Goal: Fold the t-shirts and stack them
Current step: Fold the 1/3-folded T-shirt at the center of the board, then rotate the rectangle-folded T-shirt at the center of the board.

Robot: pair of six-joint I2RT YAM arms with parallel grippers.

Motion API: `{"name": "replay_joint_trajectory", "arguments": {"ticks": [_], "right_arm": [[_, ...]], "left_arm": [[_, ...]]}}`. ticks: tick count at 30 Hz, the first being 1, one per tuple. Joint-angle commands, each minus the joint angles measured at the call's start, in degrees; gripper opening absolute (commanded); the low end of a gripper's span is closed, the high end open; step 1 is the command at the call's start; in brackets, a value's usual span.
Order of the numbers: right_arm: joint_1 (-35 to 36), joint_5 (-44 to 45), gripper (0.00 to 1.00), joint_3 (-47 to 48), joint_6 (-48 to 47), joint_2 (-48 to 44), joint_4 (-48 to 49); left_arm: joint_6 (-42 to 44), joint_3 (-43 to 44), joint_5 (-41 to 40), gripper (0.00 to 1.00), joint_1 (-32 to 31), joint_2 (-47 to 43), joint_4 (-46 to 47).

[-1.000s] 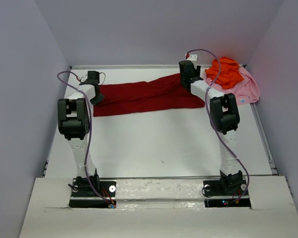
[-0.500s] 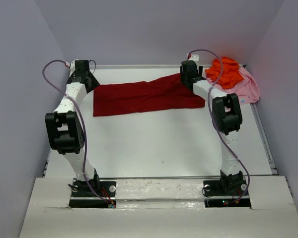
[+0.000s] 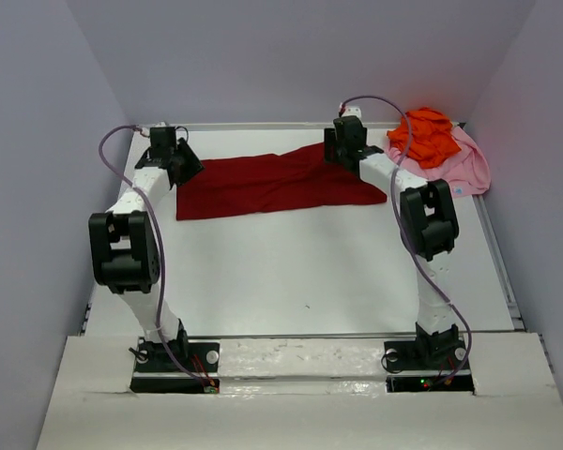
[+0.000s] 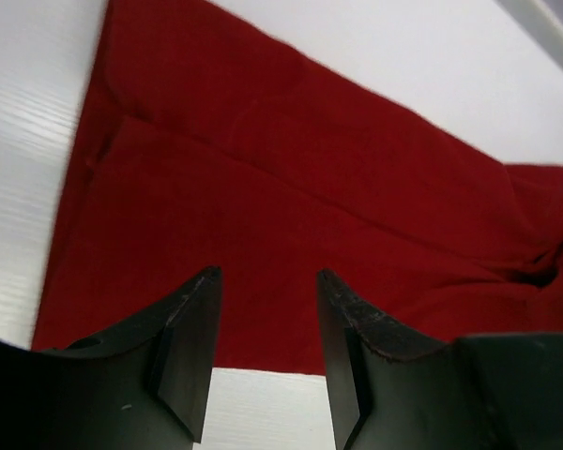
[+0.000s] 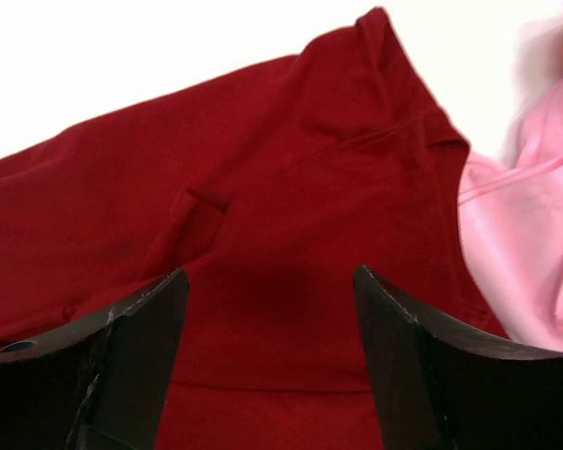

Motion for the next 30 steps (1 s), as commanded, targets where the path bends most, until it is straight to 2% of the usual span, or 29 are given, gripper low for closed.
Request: {"name": "replay_joint_trajectory", "arguments": {"ticks": [1, 5, 8, 14, 18, 21, 30], "right_arm": [[0.45, -2.21, 0.76, -2.39, 3.04, -3.91, -1.22], [0.45, -0.28, 0.76, -5.29, 4.80, -5.40, -1.83], [0.45, 1.39, 0.76, -4.68, 5.85, -4.27, -4.47], [-0.08, 3.50, 0.77, 3.75, 7.00, 2.41, -13.87], [-1.22, 1.93, 0.77, 9.02, 8.22, 6.01, -18.79], [-2.54, -0.70, 0.77, 11.66, 9.28, 7.78, -20.55], [-4.47, -4.14, 0.77, 20.01, 9.29, 12.60, -23.98]], "left_arm": [[-2.75, 0.57, 10.79, 0.53, -0.60, 6.70, 3.05], [-3.73, 1.89, 12.73, 0.53, -0.51, 11.10, 3.67], [-1.88, 3.56, 10.10, 0.53, -0.25, 13.57, 0.50], [-2.93, 1.10, 7.38, 0.49, -0.34, 14.45, -1.86], [-2.94, 0.32, 3.17, 0.47, -0.60, 14.02, -5.03], [-3.02, -0.12, 1.57, 0.46, -3.32, 13.14, -7.40], [-7.06, -15.57, 9.29, 0.46, -5.43, 4.53, -0.30]]}}
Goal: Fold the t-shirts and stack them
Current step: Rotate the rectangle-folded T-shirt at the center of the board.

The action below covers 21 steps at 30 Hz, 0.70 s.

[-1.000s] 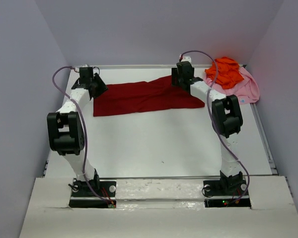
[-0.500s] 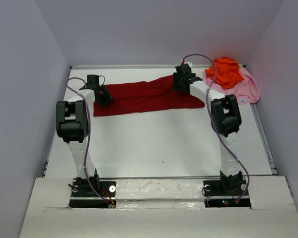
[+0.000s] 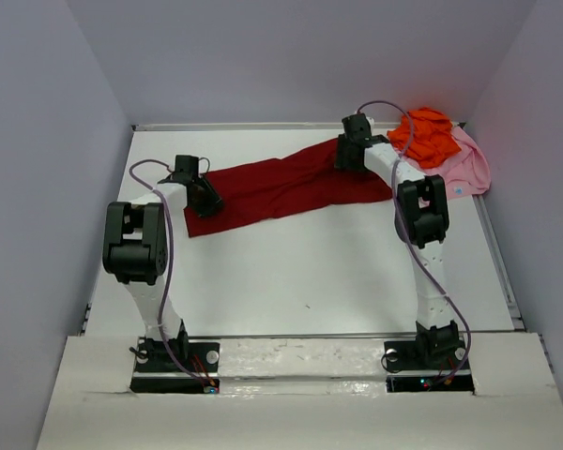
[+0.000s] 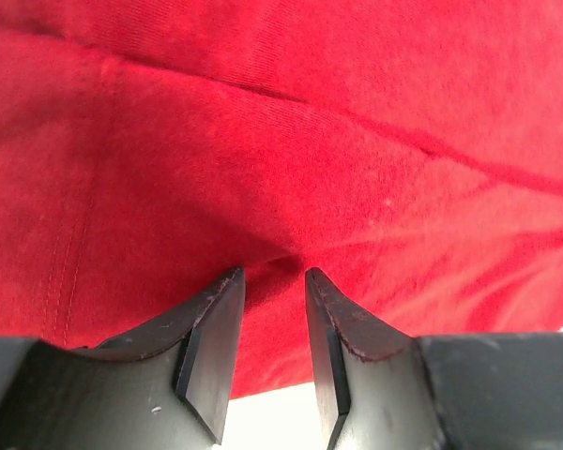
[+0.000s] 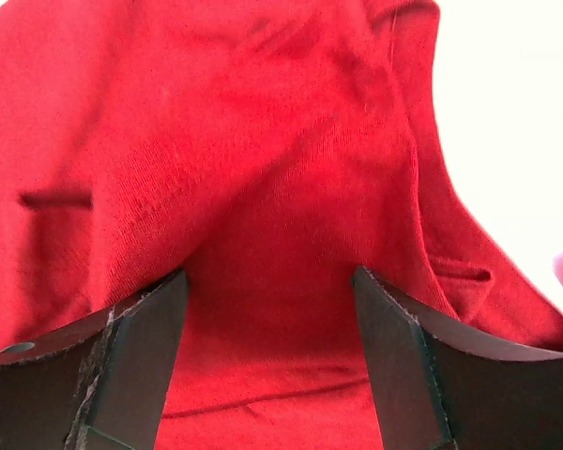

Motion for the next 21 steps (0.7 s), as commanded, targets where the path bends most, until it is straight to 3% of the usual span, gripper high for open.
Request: {"name": "replay_joint_trajectory", "arguments": {"ticks": [1, 8, 21], "right_arm": [[-0.21, -2.41, 0.77, 5.55, 0.19, 1.79, -2.17], [-0.74, -7.77, 0.77, 11.00, -0.42, 5.13, -3.23], [-0.74, -18.23, 0.76, 16.01, -0.42, 9.18, -2.44]], "left_arm": [[-2.15, -7.15, 4.67, 0.46, -1.06, -3.72, -1.06], [-5.13, -20.33, 8.19, 0.46, -3.78, -10.47, 5.80], [-13.83, -32.83, 4.77, 0.46, -20.04, -22.16, 10.55]]}}
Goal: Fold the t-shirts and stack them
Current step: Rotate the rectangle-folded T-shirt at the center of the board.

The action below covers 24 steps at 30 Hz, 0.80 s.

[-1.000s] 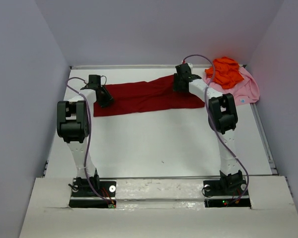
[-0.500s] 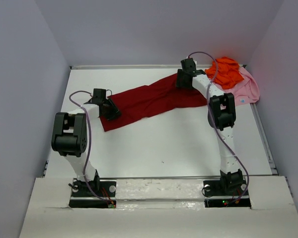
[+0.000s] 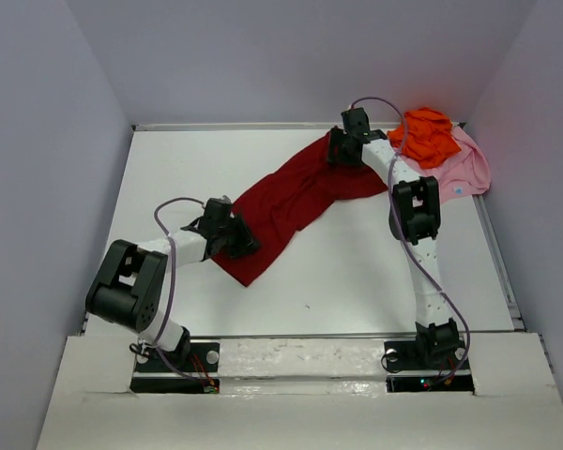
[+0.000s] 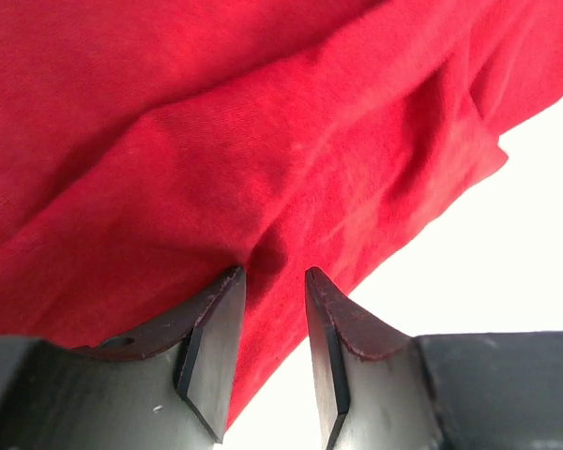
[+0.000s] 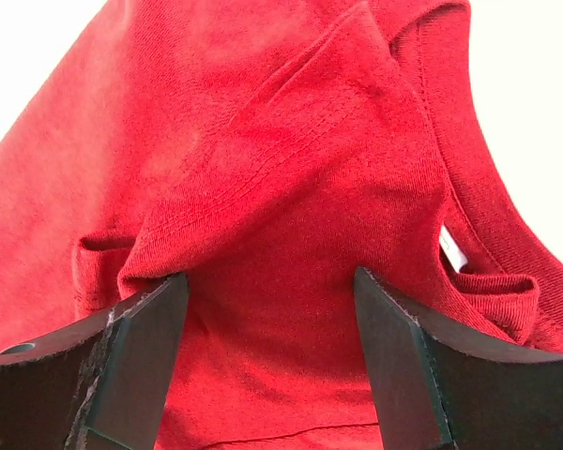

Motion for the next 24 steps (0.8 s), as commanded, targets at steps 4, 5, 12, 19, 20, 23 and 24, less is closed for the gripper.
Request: {"name": "replay_joint_trajectory", "arguments": {"ticks": [4, 5, 12, 19, 20, 23, 24], "right_arm": [[0.00, -9.55, 0.76, 3.34, -0.11, 2.32, 2.02], [0.00, -9.82, 0.76, 3.42, -0.29, 2.32, 2.29], [0.00, -13.33, 0.80, 4.22, -1.43, 2.23, 3.61], [0.00, -12.65, 0.83, 2.03, -4.25, -2.15, 5.71], [0.00, -12.29, 0.83, 0.80, -4.25, -3.38, 6.42], [0.00, -12.02, 0.83, -2.37, -5.12, -8.39, 7.91], [0.61, -11.85, 0.83, -3.68, -5.21, -11.28, 8.26]], "left_arm": [[-6.20, -7.56, -3.56, 0.46, -10.27, -6.63, -4.23], [-6.82, -8.35, -3.73, 0.46, -10.29, -6.64, -4.31], [-12.00, -14.33, -5.48, 0.46, -17.57, -16.90, -6.06], [-9.29, -0.56, -17.77, 0.47, -22.42, -26.93, -20.90], [-8.50, 2.25, -18.92, 0.47, -22.42, -27.55, -23.97], [-3.94, 14.11, -23.15, 0.48, -22.42, -27.74, -28.12], [-2.36, 20.41, -25.85, 0.49, -22.42, -26.60, -29.09]]}}
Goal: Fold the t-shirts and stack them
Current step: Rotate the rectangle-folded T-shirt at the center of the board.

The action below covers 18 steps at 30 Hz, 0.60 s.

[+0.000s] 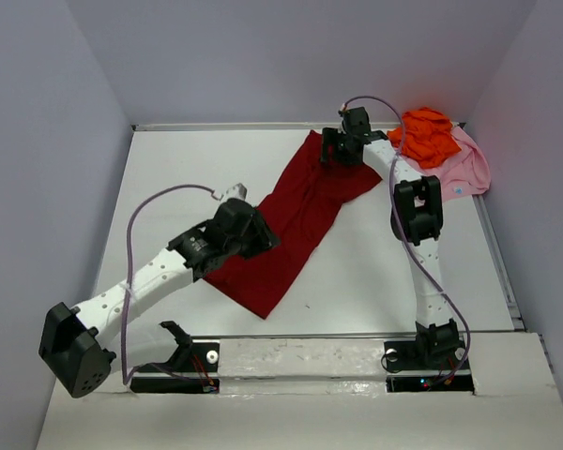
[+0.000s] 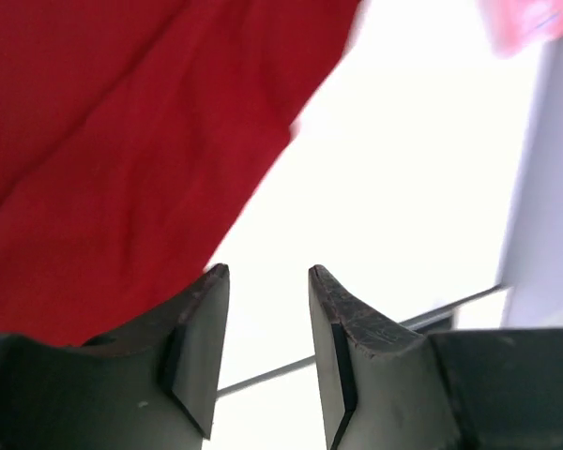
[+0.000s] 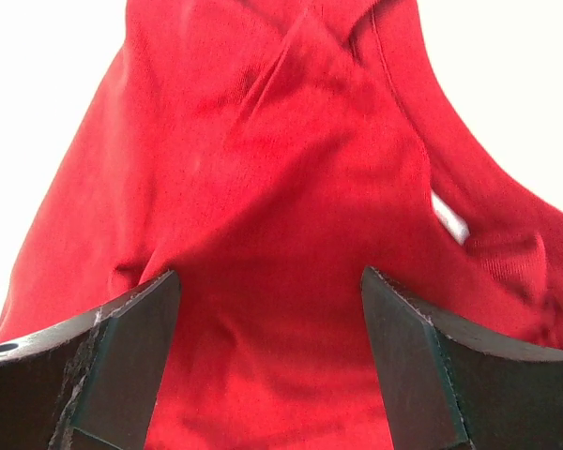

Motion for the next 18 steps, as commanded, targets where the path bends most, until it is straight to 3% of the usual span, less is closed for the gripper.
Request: {"name": "replay_joint_trajectory", "arguments": {"ticks": [1, 6, 9, 13, 15, 18], "right_arm": [[0.66, 0.20, 0.83, -3.17, -1.89, -10.56, 4.25], [4.70, 0.90, 0.83, -12.63, -1.89, -21.18, 4.95], [10.05, 1.78, 0.83, -18.80, -2.33, -26.88, 6.26], [18.31, 2.66, 0.83, -28.12, -2.33, -31.91, 8.90], [21.22, 0.56, 0.83, -32.59, -1.63, -33.14, 9.87], [25.79, -1.73, 0.83, -38.40, 0.48, -36.04, 14.86]], "left_arm": [[6.92, 17.47, -11.27, 0.49, -0.04, -0.50, -6.76], [19.11, 35.56, -18.22, 0.51, 4.59, 6.96, -7.56], [26.22, 41.39, -24.17, 0.53, 8.04, 10.05, -6.00], [35.91, 35.63, -29.20, 0.59, 13.13, 8.48, 5.25], [36.02, 33.42, -27.91, 0.60, 17.96, 8.04, 8.08], [37.77, 27.53, -33.07, 0.65, 19.12, 6.90, 13.17]]}}
